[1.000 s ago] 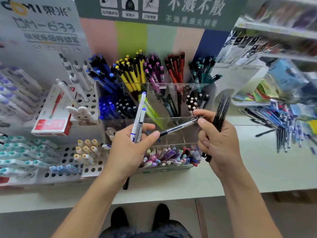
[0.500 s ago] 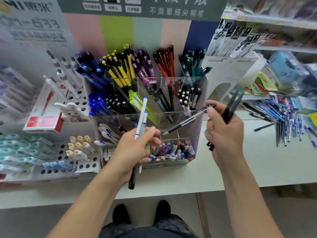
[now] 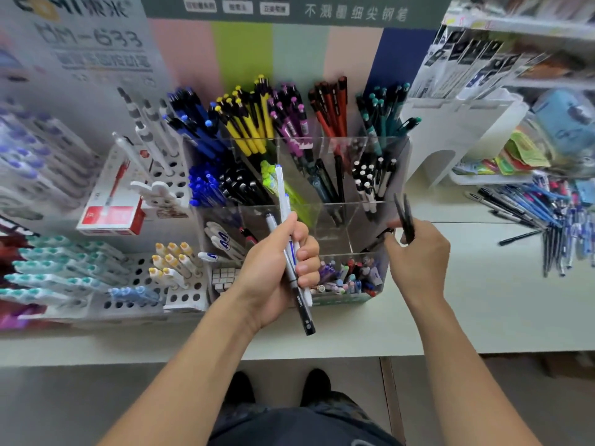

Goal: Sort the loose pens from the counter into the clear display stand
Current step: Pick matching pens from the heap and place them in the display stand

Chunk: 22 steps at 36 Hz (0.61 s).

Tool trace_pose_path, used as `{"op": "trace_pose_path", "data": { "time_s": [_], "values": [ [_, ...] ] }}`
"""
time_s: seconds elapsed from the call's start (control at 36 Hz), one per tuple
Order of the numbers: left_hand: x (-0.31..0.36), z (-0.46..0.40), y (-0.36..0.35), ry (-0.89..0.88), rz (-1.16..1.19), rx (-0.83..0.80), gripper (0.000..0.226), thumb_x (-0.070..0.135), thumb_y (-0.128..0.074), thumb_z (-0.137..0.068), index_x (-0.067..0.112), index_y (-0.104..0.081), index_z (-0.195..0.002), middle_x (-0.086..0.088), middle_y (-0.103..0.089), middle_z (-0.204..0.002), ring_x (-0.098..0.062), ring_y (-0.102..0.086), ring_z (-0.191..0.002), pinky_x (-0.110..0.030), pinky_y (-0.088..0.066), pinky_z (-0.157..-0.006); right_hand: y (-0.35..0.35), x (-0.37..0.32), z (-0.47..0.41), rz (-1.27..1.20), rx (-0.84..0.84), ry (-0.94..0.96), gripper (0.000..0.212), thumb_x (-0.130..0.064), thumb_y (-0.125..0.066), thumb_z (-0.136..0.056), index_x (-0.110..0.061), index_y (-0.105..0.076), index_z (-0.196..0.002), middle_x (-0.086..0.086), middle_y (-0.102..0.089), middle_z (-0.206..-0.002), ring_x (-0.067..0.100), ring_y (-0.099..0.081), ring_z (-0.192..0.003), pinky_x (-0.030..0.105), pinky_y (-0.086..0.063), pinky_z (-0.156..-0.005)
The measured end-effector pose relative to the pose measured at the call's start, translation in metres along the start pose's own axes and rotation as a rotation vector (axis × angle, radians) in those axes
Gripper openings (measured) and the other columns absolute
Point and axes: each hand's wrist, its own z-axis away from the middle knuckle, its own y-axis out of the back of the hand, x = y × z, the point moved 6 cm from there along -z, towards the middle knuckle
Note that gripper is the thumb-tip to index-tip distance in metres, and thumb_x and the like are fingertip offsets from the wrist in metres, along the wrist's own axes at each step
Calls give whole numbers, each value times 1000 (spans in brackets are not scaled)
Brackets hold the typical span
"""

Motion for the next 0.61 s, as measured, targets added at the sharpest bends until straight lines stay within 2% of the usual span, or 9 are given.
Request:
{"op": "trace_pose_path", "data": {
  "time_s": [0.06, 0.11, 0.14, 0.19, 0.22, 0.28, 0.44, 0.53, 0.61],
  "values": [
    [2, 0, 0, -31, -15, 33, 39, 42, -45, -104, 21, -38, -72, 3, -28, -65, -9, -27, -49, -19, -29, -43, 12, -13, 7, -120, 65, -5, 7, -10, -69, -91, -15, -71, -95, -4, -51, -71, 9, -51, -65, 14, -34, -59],
    [5, -1, 0, -90, -24, 70, 38, 43, -49, -102, 22, -38, -72, 3, -28, -65, -10, -27, -51, -20, -31, -47, 22, -40, 22, -321, 22, 25, 6, -13, -74, -89, -15, -70, -84, -6, -54, -63, 3, -51, -56, 8, -37, -56],
    [7, -1, -1, -122, -14, 90, 38, 43, -50, -102, 22, -38, -71, 3, -28, -64, -10, -27, -51, -20, -33, -48, 23, -56, 30, -438, -81, 35, 11, -17, -78, -87, -14, -71, -79, -5, -57, -60, 2, -51, -53, 9, -39, -55],
    [11, -2, 0, -177, 15, 141, 42, 43, -51, -101, 21, -39, -67, 4, -29, -62, -10, -29, -51, -22, -36, -50, 13, -85, 48, -576, -423, 57, 21, -27, -85, -80, -12, -73, -73, 1, -65, -60, 12, -56, -54, 23, -45, -55],
    [13, -2, 1, -198, 35, 170, 44, 43, -52, -101, 21, -39, -64, 3, -29, -61, -11, -29, -51, -23, -36, -51, 7, -96, 57, -562, -577, 86, 25, -31, -88, -76, -10, -74, -73, 6, -68, -63, 15, -58, -56, 27, -46, -56],
    [19, -2, 5, -244, 96, 219, 44, 43, -56, -99, 21, -38, -65, 3, -28, -61, -11, -29, -53, -24, -36, -54, -2, -104, 65, -495, -717, 124, 30, -30, -93, -69, -9, -73, -77, 10, -70, -67, 11, -60, -58, 25, -47, -57],
    [36, 0, 17, -386, 165, 315, 43, 44, -56, -100, 22, -37, -69, 5, -31, -62, -10, -32, -54, -23, -38, -55, -11, -113, 70, -589, -897, 72, 34, -8, -86, -78, -9, -61, -100, 12, -76, -74, 17, -72, -68, 22, -53, -64],
    [40, 4, 13, -401, 175, 318, 47, 49, -55, -99, 23, -36, -64, 6, -32, -59, -10, -33, -52, -23, -37, -56, -17, -115, 74, -572, -882, 89, 36, -6, -84, -80, -12, -56, -102, 14, -76, -76, 18, -72, -70, 22, -52, -65],
    [46, 11, 14, -476, 109, 352, 42, 51, -57, -96, 23, -37, -71, 6, -30, -60, -8, -30, -52, -22, -32, -53, -18, -112, 75, -685, -854, -2, 20, -2, -77, -86, -9, -61, -97, 18, -75, -76, 19, -66, -60, 19, -49, -56]
  ]
}}
